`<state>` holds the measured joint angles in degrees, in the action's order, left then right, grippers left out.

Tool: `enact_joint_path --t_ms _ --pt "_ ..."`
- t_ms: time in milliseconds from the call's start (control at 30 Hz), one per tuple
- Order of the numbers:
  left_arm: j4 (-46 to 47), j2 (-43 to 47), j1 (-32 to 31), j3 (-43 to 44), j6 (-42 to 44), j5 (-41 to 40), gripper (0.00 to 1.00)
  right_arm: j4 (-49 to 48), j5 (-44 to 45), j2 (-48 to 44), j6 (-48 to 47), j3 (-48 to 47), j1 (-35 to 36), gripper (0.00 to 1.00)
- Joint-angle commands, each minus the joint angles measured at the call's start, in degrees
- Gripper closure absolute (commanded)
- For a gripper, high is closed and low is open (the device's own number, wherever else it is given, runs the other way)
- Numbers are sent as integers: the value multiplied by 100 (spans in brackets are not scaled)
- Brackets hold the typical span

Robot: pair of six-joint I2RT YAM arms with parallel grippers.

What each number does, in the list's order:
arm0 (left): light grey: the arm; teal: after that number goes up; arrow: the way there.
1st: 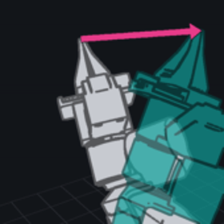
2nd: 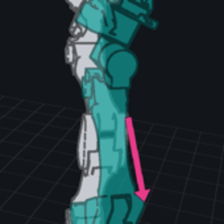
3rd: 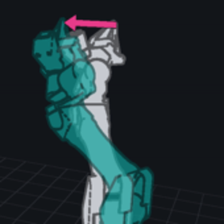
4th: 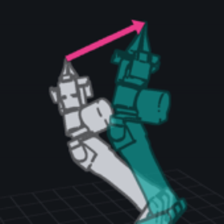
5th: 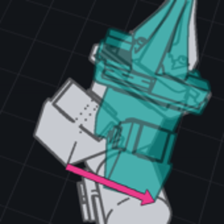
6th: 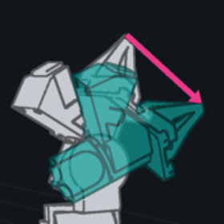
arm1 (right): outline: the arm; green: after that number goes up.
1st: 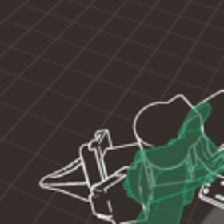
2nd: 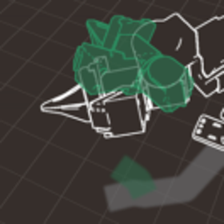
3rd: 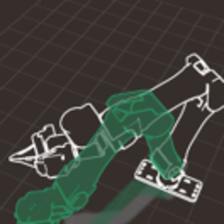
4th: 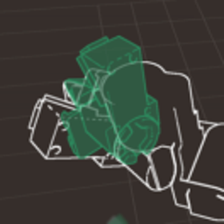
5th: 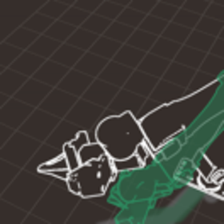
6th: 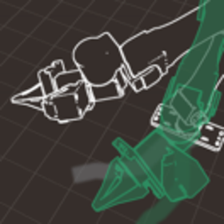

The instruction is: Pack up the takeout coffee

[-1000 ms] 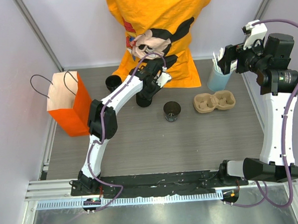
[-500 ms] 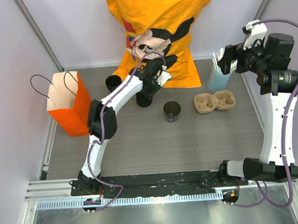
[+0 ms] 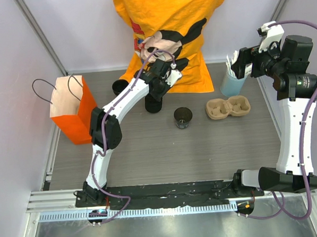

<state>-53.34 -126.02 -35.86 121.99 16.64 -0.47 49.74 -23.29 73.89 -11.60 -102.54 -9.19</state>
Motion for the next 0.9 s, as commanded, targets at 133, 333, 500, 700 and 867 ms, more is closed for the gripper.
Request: enact_joint_path --t_ms 133,333,500,700,867 --pt "44 595 105 307 -73 168 98 -113 -123 -103 87 -73 -21 0" --pt "-361 1069 315 501 -205 1047 99 -96 -772 -67 -27 -3 -30 0" --pt "-168 1728 720 220 -792 2862 99 -305 -2212 3 -123 312 -30 0" --pt "1034 2230 1467 -412 -2154 5089 99 -1471 -4102 152 332 884 -21 0" --pt "3513 2617 1845 -1132 -4288 6574 99 -2897 -4553 336 1466 1184 390 1"
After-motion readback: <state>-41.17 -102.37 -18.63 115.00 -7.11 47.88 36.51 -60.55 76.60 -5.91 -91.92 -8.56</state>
